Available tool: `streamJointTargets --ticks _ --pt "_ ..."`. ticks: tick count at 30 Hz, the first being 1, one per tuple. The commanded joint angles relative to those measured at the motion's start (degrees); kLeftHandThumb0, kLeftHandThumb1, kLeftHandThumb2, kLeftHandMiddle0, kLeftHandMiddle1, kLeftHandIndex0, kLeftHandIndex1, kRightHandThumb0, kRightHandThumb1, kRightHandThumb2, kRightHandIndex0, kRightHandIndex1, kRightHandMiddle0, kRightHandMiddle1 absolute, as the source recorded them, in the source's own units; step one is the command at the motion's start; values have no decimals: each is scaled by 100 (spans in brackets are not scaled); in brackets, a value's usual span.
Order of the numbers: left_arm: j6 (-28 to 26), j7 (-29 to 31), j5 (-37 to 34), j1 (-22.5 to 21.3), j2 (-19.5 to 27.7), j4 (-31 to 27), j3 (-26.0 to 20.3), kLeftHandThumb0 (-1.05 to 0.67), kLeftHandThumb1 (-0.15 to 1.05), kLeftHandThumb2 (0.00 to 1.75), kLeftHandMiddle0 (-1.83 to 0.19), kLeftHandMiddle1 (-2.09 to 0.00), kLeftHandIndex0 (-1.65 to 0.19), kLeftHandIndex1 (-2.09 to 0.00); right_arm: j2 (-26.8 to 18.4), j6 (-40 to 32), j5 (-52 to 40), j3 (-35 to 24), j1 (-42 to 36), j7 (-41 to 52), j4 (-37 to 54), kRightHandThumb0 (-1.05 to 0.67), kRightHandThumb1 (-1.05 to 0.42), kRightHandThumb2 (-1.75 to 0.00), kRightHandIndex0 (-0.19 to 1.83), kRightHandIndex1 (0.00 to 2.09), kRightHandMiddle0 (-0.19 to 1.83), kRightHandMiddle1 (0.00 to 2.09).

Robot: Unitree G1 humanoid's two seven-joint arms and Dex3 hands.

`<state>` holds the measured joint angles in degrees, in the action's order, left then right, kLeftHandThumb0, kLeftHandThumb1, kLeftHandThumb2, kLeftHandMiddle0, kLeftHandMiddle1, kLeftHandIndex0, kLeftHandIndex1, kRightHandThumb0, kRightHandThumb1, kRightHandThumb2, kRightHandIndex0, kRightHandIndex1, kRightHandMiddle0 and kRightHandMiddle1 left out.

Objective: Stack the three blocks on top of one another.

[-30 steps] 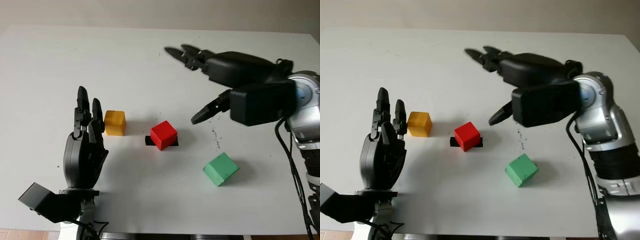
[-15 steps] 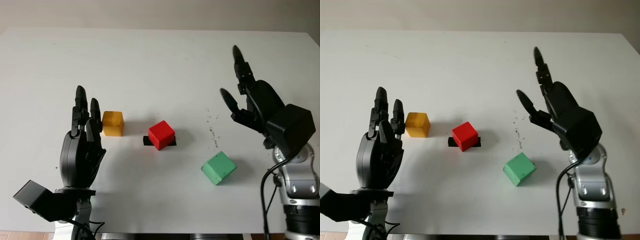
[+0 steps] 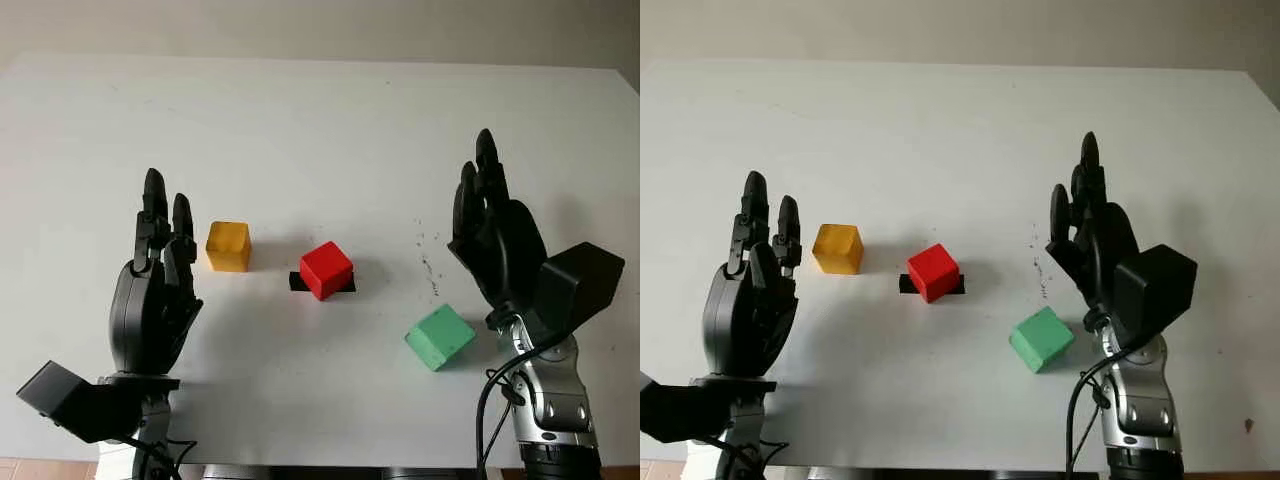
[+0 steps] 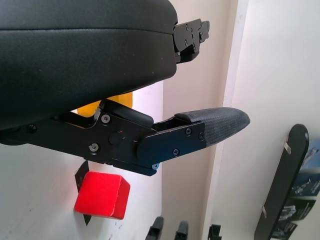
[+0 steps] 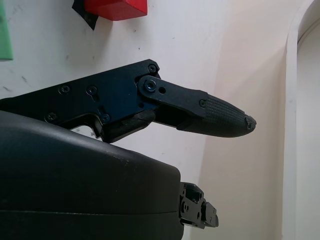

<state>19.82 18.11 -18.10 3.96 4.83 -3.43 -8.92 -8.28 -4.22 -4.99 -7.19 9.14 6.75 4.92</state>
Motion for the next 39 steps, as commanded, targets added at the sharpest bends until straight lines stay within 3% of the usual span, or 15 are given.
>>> streamJointTargets --ticks 1,5,6,8,10,12,16,20,26,33,39 --pt "-82 -20 53 -40 138 -95 -52 -72 105 63 19 0 19 0 21 8 -12 6 -110 -25 175 -75 -105 -73 -19 0 -19 0" --pt "-423 -158 230 -40 421 -574 -136 -71 105 57 19 -1 19 0 -1 -10 6 12 -175 -66 262 -74 -105 -73 -19 0 -19 0" --pt "-461 -414 684 -62 531 -712 -215 -70 105 54 17 -2 19 0 -1 -25 1 6 -178 -81 285 -75 -105 -72 -19 0 -19 0" --pt "-653 -849 1308 -134 678 -945 -346 -66 105 43 -15 -9 3 -6 -5 -38 -3 4 -187 -105 315 -75 -105 -72 -19 0 -19 0" --pt "-646 -1522 2369 -340 833 -1048 -475 -59 105 32 -36 -10 -14 -9 -9 -84 -25 -3 -194 -117 354 -74 -105 -71 -19 0 -19 0" --pt "-721 -1840 3188 -558 1136 -1093 -527 -53 105 17 -41 -5 -31 -9 -8 -127 -41 -6 -200 -131 393 -73 -105 -71 -19 0 -19 0" --pt "-1357 -1378 3917 -892 1954 -1362 -486 -65 102 8 -19 -2 -30 -6 -52 -137 -29 -25 -198 -124 392 -72 -105 -71 -19 0 -19 0" --pt "-1377 -728 4260 -1303 2849 -1262 -356 -71 98 5 -7 -2 -30 -6 -87 -50 -27 -65 -189 -104 352 -72 -105 -69 -19 0 -19 0" --pt "-1289 206 4346 -2039 3829 -764 -15 -73 94 4 -4 -4 -32 -6 -110 -23 1 -119 -121 -109 301 -74 -105 -68 -19 0 -19 0" --pt "-1134 788 4632 -2552 4403 -363 482 -80 97 6 -4 -5 -32 -6 -171 -15 -6 -130 -91 -46 293 -73 -105 -67 -19 0 -19 0" --pt "-1380 1249 4755 -2826 4459 -351 795 -80 97 5 -3 -5 -31 -5 -178 -2 11 -132 -62 -55 284 -73 -105 -67 -19 0 -19 0"
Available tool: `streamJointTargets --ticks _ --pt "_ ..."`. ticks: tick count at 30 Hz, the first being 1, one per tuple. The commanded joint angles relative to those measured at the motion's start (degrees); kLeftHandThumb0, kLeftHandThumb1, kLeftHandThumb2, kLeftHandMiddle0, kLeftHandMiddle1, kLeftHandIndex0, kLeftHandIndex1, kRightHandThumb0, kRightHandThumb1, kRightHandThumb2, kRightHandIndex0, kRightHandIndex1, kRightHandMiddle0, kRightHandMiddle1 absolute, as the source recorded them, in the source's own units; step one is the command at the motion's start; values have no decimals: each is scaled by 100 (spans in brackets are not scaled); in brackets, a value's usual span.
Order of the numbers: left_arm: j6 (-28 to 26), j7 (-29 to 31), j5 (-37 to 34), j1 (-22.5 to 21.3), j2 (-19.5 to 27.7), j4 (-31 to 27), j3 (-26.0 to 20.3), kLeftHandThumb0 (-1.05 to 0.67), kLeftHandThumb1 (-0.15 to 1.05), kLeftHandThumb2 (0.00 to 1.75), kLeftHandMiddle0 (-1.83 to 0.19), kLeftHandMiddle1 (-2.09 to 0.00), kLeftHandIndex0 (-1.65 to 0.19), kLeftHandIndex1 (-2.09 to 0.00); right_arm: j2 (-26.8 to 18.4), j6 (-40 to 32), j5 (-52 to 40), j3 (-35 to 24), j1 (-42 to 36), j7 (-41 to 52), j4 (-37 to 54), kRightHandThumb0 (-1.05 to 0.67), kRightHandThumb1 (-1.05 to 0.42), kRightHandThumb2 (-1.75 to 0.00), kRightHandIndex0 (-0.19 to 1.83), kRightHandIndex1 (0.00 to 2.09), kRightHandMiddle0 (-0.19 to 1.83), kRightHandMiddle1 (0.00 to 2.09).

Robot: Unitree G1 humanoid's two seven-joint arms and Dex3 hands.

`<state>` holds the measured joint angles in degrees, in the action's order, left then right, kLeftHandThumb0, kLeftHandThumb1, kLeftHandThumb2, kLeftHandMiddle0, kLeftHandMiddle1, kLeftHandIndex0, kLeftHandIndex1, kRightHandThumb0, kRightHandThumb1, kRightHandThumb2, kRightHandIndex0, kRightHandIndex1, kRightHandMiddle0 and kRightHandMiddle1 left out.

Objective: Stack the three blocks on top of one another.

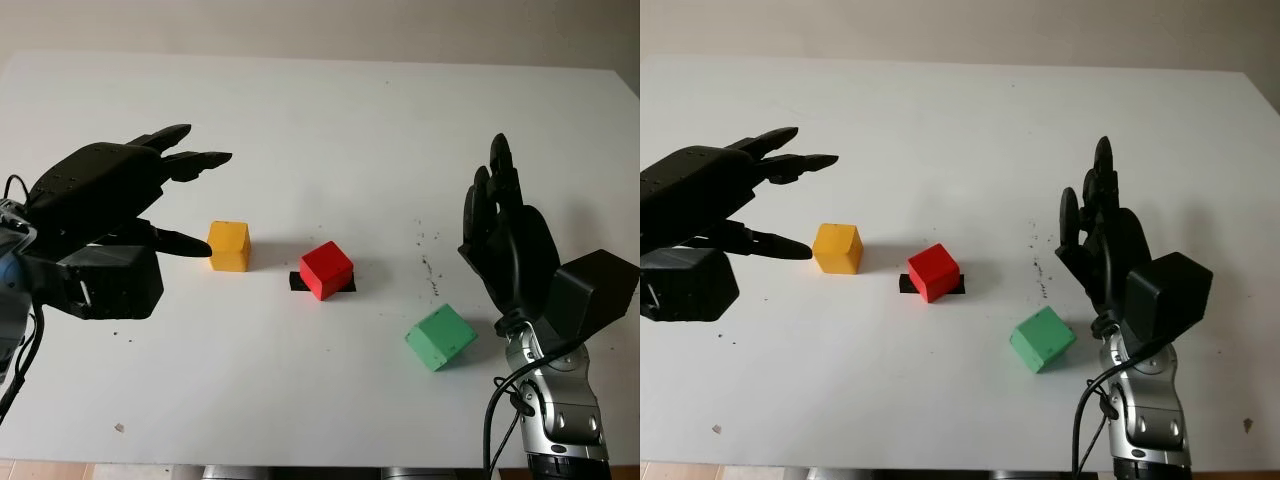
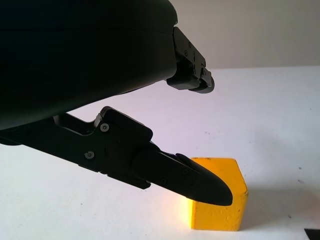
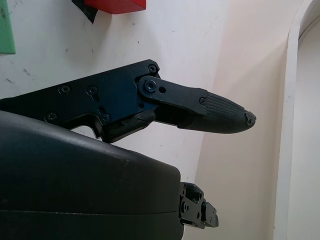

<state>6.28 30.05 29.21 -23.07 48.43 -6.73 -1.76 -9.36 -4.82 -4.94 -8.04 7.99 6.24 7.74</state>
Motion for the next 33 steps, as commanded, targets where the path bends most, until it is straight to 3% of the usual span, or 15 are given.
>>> streamJointTargets --ticks 1,16,30,31,33 --pt "-87 112 51 -143 85 -31 124 -80 96 5 -2 -5 -31 -5 -70 45 6 -46 56 -7 9 -73 -105 -67 -19 0 -19 0" --pt "-99 -112 690 -154 -176 212 761 -77 96 6 2 -5 -31 -6 -97 31 20 -53 62 -12 27 -74 -105 -67 -19 0 -19 0" --pt "73 -612 989 -213 -334 541 938 -70 97 6 -8 -7 -53 -20 -102 49 7 -70 57 -13 48 -74 -105 -67 -19 0 -19 0" --pt "92 -649 989 -214 -342 563 937 -68 98 6 -10 -6 -51 -32 -103 60 7 -72 56 -11 45 -74 -105 -66 -19 0 -19 0" --pt "118 -713 994 -213 -352 594 934 -64 98 5 -12 -6 -30 -79 -106 60 15 -73 54 -13 43 -74 -105 -66 -19 0 -19 0"
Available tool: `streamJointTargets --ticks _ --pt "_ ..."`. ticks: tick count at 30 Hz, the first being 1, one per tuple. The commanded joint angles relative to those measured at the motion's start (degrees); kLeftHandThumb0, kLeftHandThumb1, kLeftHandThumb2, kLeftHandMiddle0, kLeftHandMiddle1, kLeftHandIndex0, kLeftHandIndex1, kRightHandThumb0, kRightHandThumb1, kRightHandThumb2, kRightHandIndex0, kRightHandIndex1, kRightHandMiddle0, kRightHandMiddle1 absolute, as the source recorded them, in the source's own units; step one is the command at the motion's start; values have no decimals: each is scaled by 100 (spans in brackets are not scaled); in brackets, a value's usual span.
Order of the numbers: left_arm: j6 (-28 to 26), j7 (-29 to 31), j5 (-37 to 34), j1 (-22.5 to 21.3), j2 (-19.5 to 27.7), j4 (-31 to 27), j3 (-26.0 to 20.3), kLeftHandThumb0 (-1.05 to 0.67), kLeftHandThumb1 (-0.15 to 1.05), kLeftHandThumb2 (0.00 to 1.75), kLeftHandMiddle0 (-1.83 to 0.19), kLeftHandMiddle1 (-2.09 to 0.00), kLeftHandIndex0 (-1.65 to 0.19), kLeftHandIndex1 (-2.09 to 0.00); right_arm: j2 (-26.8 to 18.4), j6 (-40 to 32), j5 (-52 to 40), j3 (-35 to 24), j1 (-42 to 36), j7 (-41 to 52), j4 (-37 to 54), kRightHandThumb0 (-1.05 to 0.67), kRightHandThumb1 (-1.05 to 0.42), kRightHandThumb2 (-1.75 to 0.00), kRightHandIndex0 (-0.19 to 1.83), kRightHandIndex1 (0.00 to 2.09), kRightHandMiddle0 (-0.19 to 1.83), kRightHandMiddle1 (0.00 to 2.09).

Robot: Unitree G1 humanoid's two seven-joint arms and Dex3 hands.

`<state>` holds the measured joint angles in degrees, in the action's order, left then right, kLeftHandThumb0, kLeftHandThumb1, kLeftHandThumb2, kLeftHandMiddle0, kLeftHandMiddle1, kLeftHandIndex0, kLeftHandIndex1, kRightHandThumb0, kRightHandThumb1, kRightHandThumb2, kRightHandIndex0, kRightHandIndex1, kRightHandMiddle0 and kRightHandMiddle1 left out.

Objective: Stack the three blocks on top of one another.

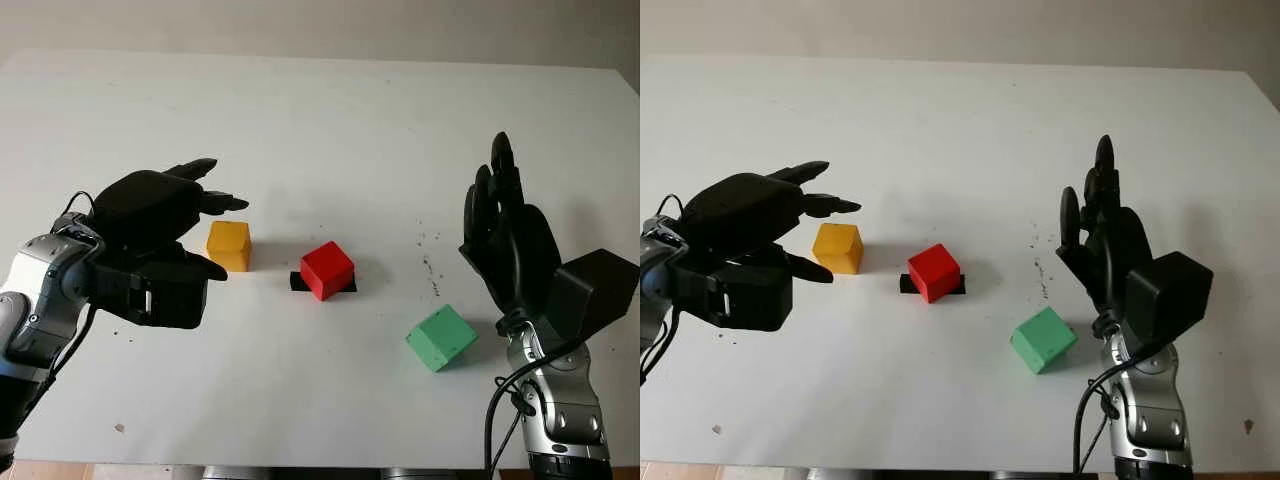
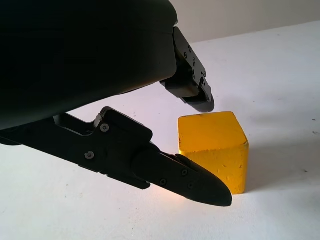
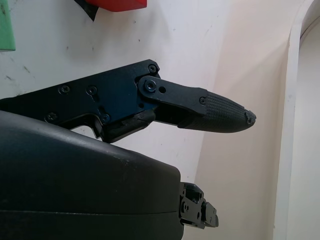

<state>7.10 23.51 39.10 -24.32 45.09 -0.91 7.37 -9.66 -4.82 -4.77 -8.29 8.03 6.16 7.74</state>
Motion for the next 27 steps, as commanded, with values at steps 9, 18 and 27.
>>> streamJointTargets --ticks 9,18,27 --pt "158 -277 282 -29 38 53 42 -47 103 6 -20 -6 -19 -124 -77 18 15 -69 51 -6 70 -76 -105 -64 -19 0 -19 0" --pt "435 -458 207 -19 44 172 -11 -41 105 13 -24 -6 -17 -136 -93 15 69 -85 63 -41 82 -77 -105 -62 -19 0 -19 0" --pt "955 -326 -699 -212 84 334 -240 -39 105 15 -27 -6 -15 -142 -74 -31 81 -77 96 -92 96 -74 -105 -61 -19 0 -19 0"
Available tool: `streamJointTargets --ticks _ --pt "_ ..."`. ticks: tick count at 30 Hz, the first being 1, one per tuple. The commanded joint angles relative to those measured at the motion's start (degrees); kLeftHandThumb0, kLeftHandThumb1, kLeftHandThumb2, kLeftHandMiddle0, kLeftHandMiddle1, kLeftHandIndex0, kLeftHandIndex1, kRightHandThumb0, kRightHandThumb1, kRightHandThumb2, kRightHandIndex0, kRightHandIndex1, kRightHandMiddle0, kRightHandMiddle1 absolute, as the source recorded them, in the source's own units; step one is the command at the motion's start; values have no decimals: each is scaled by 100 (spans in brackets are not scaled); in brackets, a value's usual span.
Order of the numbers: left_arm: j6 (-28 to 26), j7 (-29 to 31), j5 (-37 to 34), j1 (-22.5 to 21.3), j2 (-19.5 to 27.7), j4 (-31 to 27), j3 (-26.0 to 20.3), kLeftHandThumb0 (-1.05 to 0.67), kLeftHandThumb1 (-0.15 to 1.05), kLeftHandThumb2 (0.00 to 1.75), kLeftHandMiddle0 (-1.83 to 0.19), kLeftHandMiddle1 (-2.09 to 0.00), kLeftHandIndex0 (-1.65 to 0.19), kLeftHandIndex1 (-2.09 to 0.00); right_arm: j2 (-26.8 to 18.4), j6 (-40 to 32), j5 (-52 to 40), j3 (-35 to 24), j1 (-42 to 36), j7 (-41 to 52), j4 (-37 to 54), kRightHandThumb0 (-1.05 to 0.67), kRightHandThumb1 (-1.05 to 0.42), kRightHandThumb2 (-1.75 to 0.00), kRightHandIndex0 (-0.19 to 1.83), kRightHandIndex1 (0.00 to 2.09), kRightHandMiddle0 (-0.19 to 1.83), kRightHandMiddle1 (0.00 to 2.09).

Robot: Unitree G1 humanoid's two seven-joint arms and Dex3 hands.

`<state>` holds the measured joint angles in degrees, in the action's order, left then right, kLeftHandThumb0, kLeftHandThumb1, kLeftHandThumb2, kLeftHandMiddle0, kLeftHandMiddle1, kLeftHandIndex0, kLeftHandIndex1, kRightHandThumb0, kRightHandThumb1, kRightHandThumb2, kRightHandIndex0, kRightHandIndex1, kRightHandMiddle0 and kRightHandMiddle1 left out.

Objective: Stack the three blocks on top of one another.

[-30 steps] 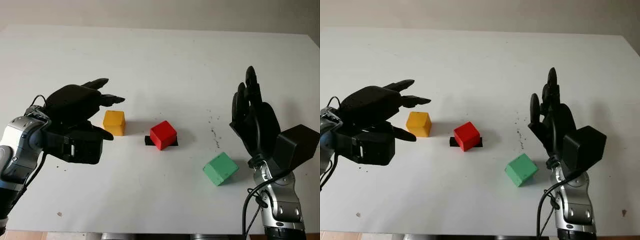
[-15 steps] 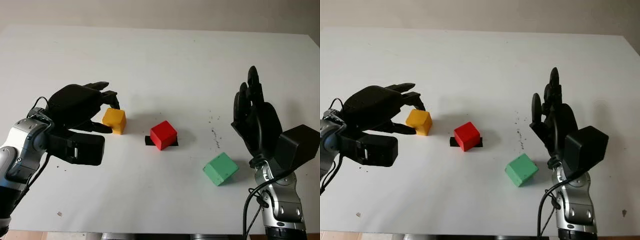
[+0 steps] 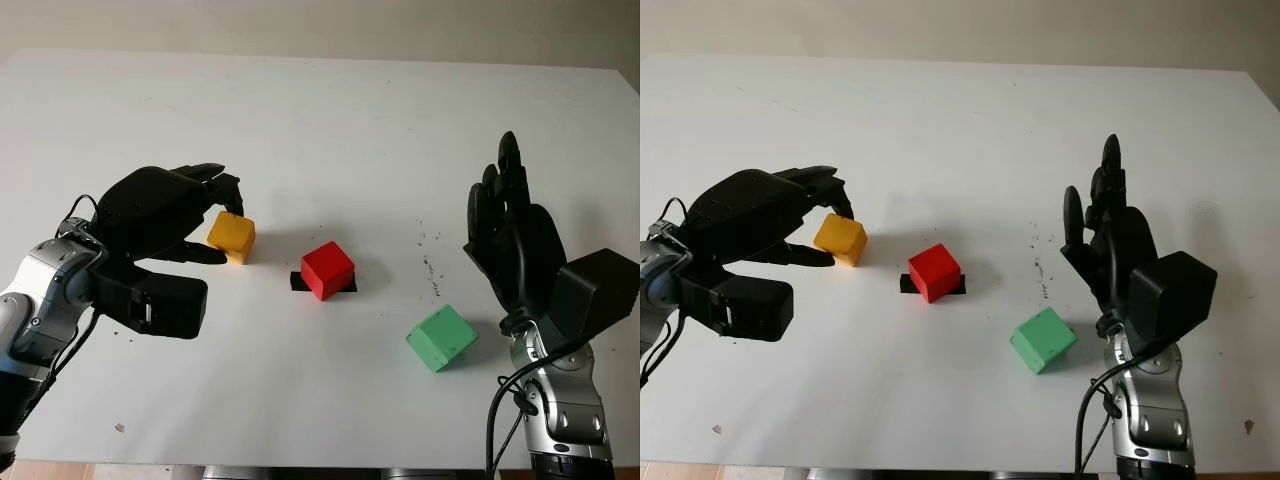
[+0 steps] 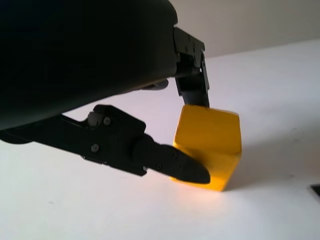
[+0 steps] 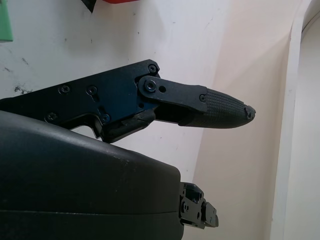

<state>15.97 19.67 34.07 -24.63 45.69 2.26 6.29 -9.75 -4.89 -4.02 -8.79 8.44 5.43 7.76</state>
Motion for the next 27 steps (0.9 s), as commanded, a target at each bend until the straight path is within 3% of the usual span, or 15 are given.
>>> streamJointTargets --ticks 1,5,8,12,21,27 --pt "123 114 -384 -218 13 47 -164 -39 105 15 -27 -6 -16 -143 -68 -35 15 -21 54 -21 101 -75 -105 -61 -19 0 -19 0" --pt "542 358 -1201 -515 -5 198 -251 -39 105 11 -30 -7 -14 -158 -83 21 0 -18 60 38 50 -73 -105 -62 -19 0 -19 0" --pt "327 960 -1813 -878 -20 127 -225 -39 105 8 -31 -7 -15 -162 -56 17 17 -12 62 9 41 -71 -105 -62 -19 0 -19 0" --pt "86 1524 -2211 -1319 -130 188 -104 -38 103 5 -33 -7 -26 -152 -11 50 -64 -21 47 33 19 -68 -105 -63 -19 0 -19 0" --pt "-217 2486 -3170 -2294 -862 1241 29 -40 102 5 -33 -6 -30 -155 -40 80 -49 11 -25 81 31 -65 -105 -64 -19 0 -19 0" --pt "-297 2880 -3509 -2630 -1362 1952 55 -45 101 5 -32 -6 -35 -153 -51 33 -35 2 -60 75 66 -65 -105 -62 -19 0 -19 0"
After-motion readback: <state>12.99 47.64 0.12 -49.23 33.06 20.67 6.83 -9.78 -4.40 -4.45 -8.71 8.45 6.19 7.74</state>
